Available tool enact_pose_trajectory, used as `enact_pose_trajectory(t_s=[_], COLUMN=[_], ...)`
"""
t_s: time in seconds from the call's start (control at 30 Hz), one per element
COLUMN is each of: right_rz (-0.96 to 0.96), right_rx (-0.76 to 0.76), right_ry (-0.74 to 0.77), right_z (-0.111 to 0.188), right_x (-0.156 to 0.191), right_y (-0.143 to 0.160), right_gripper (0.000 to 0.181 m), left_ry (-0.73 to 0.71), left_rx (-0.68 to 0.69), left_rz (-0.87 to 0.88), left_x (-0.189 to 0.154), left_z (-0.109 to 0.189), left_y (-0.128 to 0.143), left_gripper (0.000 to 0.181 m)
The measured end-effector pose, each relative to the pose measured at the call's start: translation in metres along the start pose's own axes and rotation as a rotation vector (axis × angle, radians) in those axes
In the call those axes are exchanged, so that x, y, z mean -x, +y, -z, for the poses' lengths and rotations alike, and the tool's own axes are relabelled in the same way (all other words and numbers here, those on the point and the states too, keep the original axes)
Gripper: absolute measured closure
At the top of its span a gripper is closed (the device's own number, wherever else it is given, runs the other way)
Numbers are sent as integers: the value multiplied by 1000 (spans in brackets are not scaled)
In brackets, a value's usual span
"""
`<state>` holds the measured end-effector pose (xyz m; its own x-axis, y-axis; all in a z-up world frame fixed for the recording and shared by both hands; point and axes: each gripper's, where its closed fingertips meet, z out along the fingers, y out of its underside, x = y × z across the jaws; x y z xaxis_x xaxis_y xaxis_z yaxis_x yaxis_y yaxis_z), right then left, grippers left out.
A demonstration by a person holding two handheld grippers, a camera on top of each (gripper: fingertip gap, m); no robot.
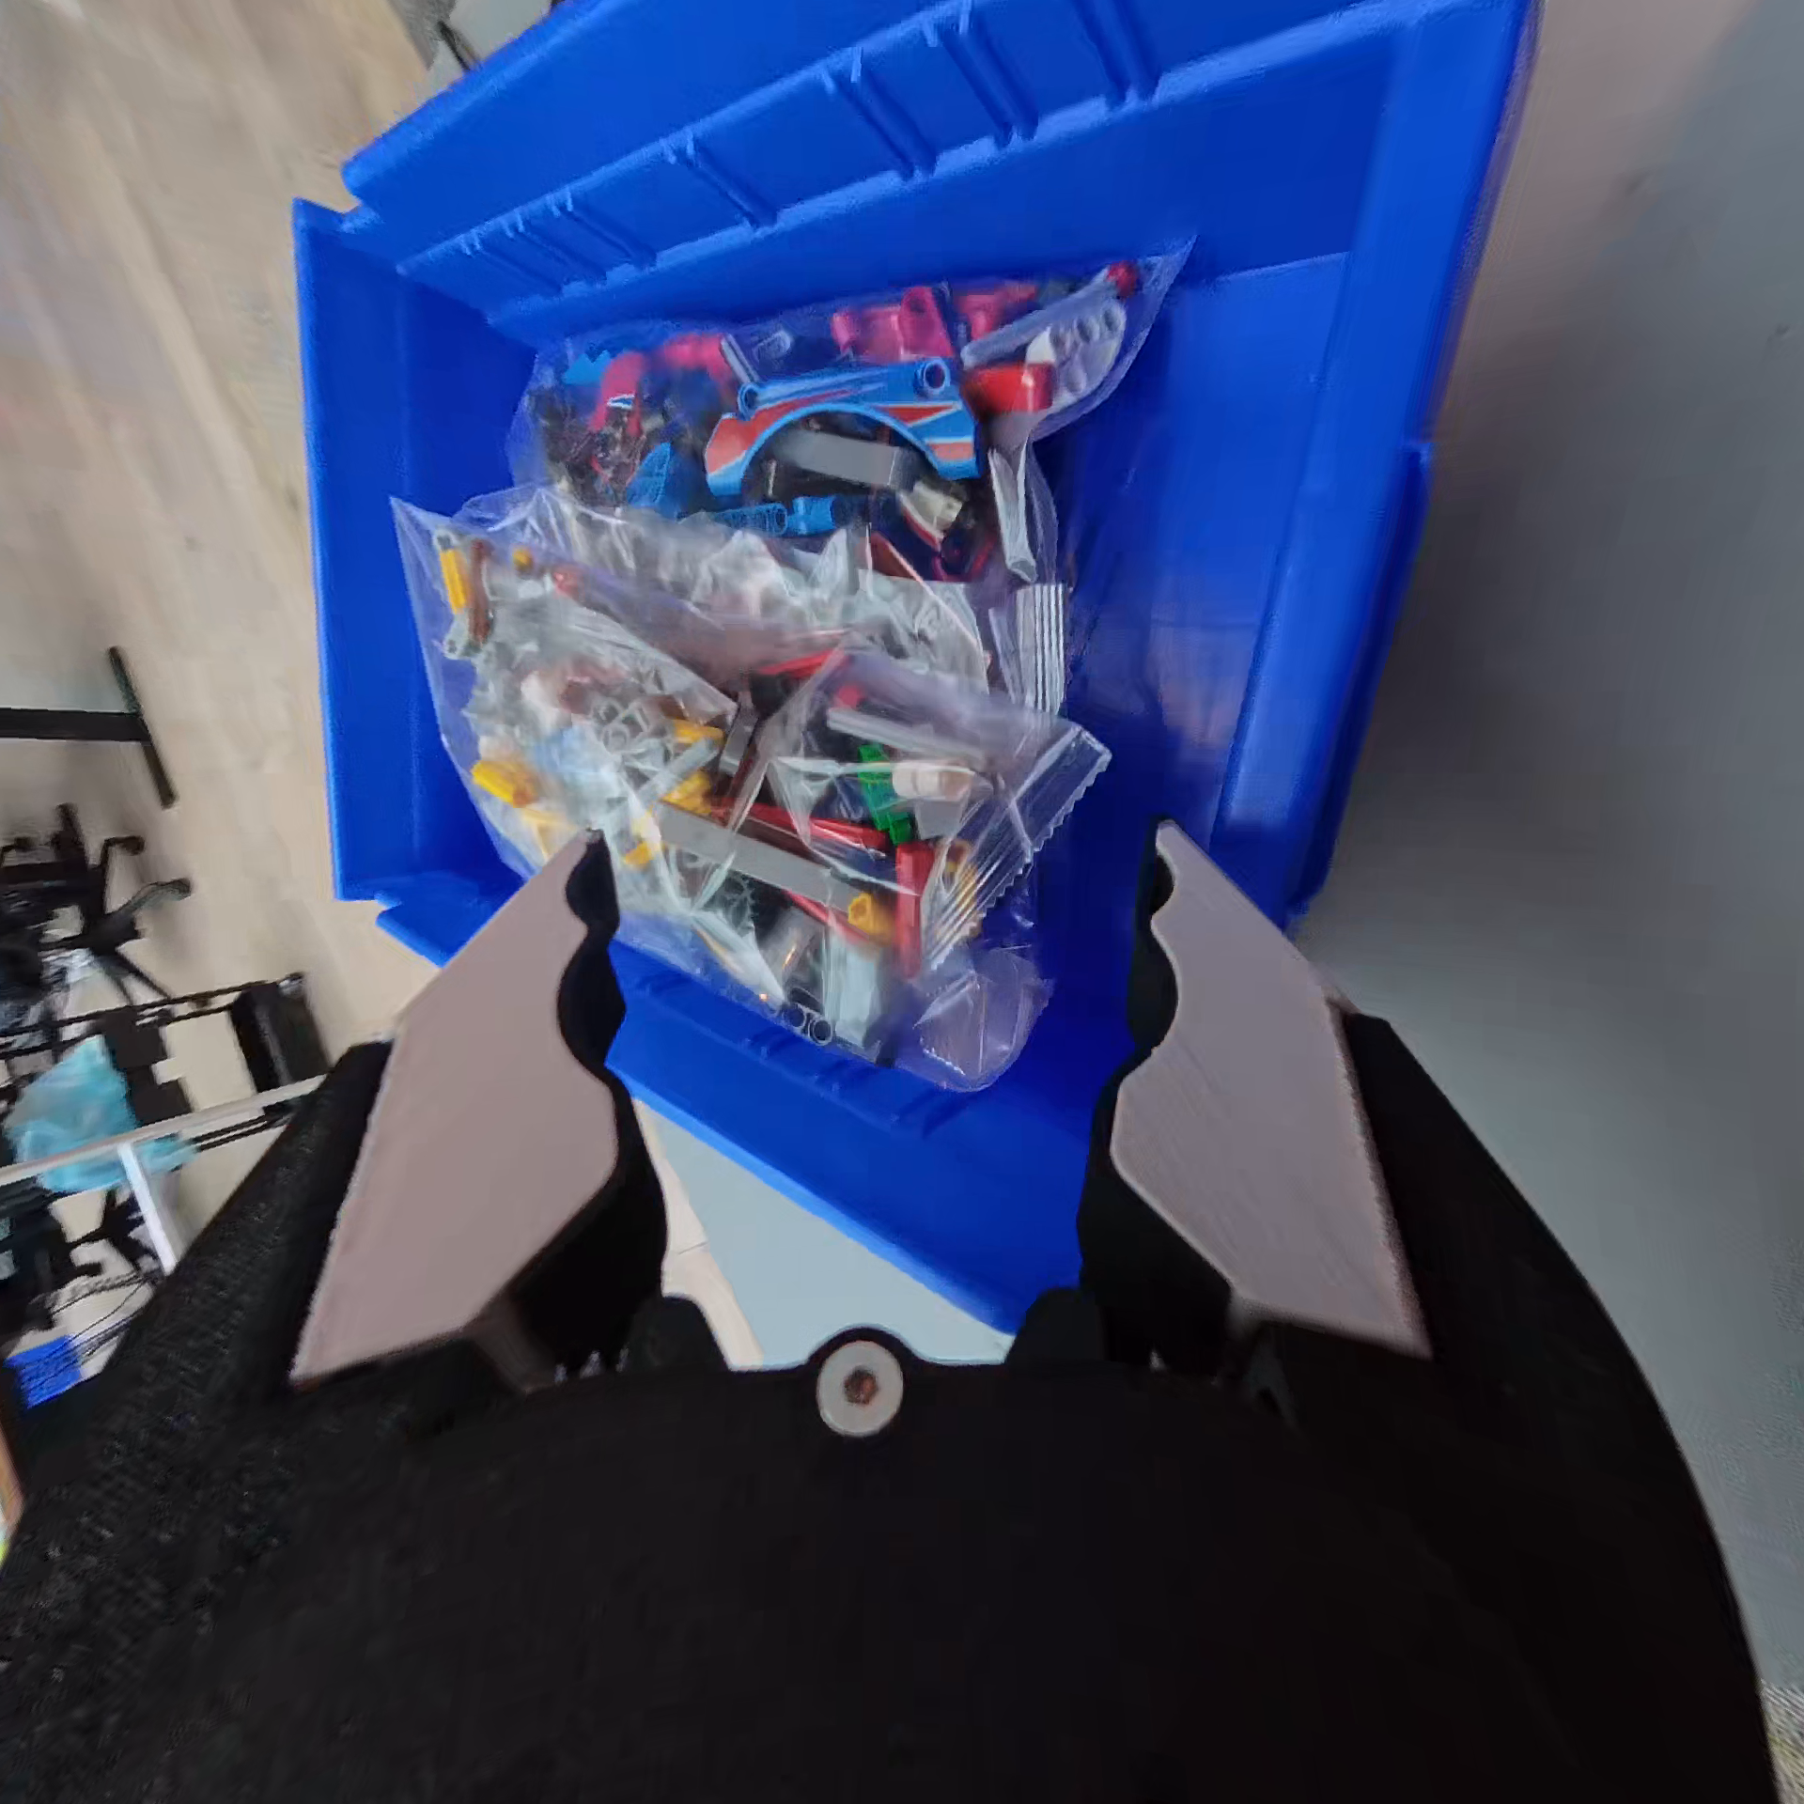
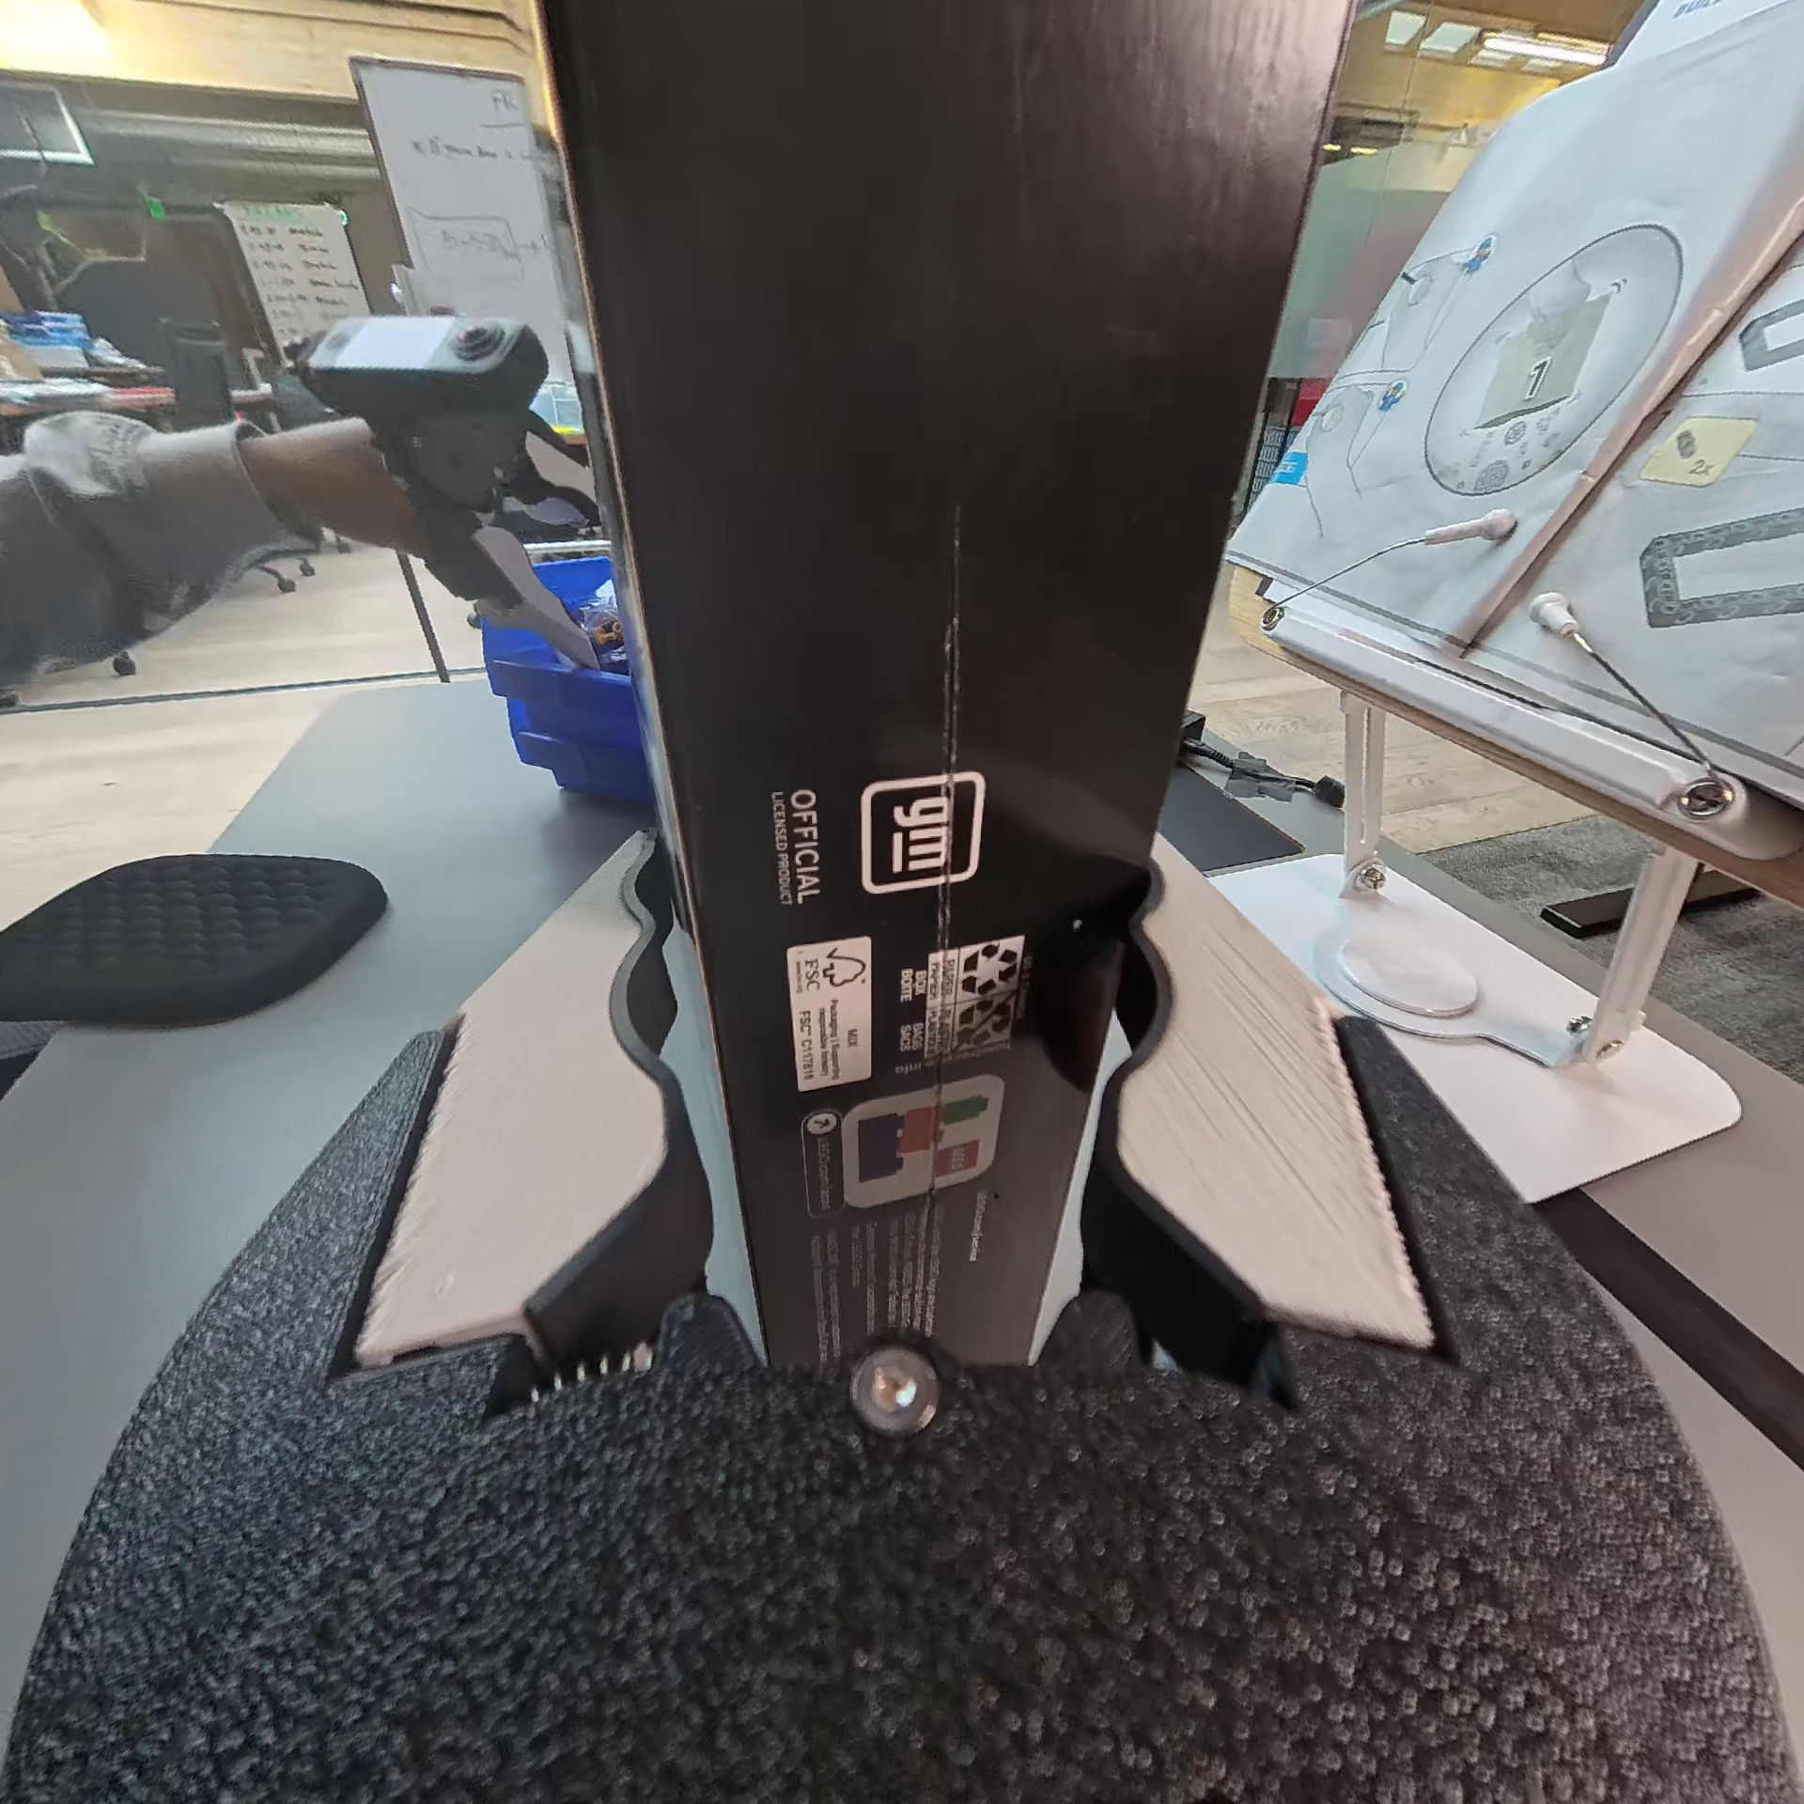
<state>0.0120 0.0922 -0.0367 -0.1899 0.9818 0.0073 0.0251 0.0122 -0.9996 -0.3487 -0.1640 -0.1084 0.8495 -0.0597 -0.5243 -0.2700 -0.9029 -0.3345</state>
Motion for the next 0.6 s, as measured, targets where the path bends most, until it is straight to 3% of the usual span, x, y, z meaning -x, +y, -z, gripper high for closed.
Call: enact_pose_trajectory(t_s=[0.03,0.3,0.4,0.5,0.6], right_rz=[-2,4,4,3,-1], right_rx=[-1,15,17,15,11], right_ry=[-1,-3,-4,-5,-6], right_z=[0,1,1,1,1], right_x=[0,2,2,3,3], right_y=[0,1,1,1,1], right_gripper=[89,89,89,89,89], left_ry=[-27,-164,-137,-18,11], left_rx=[8,79,51,-35,-86], left_rz=[3,-51,-13,136,238], left_x=[-3,10,9,9,21], left_z=[-4,-6,-4,2,5], left_y=[3,16,14,11,11], left_gripper=[77,115,124,133,136])
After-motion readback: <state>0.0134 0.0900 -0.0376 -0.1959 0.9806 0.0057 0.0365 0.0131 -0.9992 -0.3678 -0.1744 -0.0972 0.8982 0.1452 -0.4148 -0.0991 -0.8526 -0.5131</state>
